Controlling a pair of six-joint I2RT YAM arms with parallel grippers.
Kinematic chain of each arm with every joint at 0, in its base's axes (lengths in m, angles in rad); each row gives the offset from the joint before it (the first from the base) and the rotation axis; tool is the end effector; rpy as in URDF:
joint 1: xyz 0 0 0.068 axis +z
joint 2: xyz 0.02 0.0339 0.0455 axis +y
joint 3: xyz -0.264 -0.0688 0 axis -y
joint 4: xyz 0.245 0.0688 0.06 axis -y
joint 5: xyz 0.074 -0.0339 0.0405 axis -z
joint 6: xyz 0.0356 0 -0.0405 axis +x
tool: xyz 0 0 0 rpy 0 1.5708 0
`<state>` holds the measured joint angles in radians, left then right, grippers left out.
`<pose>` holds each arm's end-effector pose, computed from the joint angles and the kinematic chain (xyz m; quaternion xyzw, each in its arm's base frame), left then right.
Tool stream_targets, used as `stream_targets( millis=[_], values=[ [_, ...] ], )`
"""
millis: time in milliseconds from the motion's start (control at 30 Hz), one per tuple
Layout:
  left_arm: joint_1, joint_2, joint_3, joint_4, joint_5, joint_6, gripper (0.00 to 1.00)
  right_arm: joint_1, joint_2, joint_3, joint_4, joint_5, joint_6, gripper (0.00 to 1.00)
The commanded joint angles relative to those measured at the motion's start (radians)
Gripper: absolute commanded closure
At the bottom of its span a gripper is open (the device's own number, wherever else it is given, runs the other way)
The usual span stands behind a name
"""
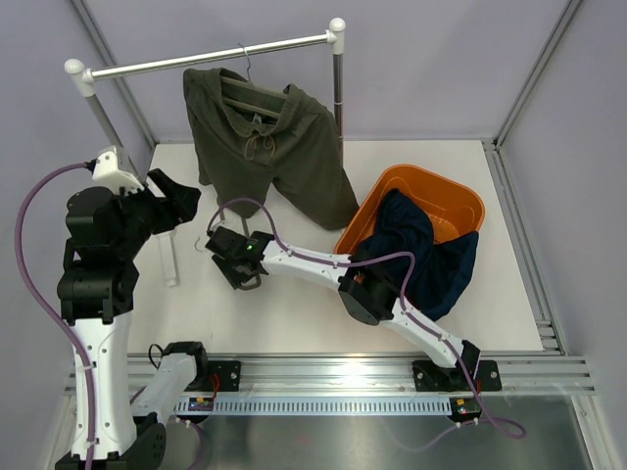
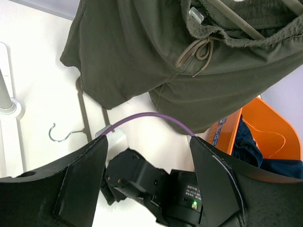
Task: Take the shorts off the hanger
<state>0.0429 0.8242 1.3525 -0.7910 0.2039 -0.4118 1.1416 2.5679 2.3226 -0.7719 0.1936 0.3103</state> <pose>0.1274 -0.0017 0.4543 -0.1176 0.7831 -0.1904 0.5802 0.2356 0.4984 0.1628 -0.3624 0.8866 0.1110 0.2651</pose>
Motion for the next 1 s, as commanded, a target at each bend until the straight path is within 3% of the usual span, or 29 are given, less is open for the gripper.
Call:
stream_targets(
  millis=[0, 467, 967],
  values=[
    [0.003, -0.016, 0.000, 0.041, 0.031, 0.021, 0.26, 0.021, -0.061, -0.060, 0.020, 0.010, -0.007, 0.41],
    [0.003, -0.017, 0.005, 0.032, 0.028, 0.036, 0.25, 0.086, -0.186, -0.149, 0.091, 0.072, 0.007, 0.42],
    [0.003, -0.022, -0.009, 0.027, 0.025, 0.042, 0.25, 0.079, -0.080, -0.111, 0.092, 0.000, 0.006, 0.40]
  ],
)
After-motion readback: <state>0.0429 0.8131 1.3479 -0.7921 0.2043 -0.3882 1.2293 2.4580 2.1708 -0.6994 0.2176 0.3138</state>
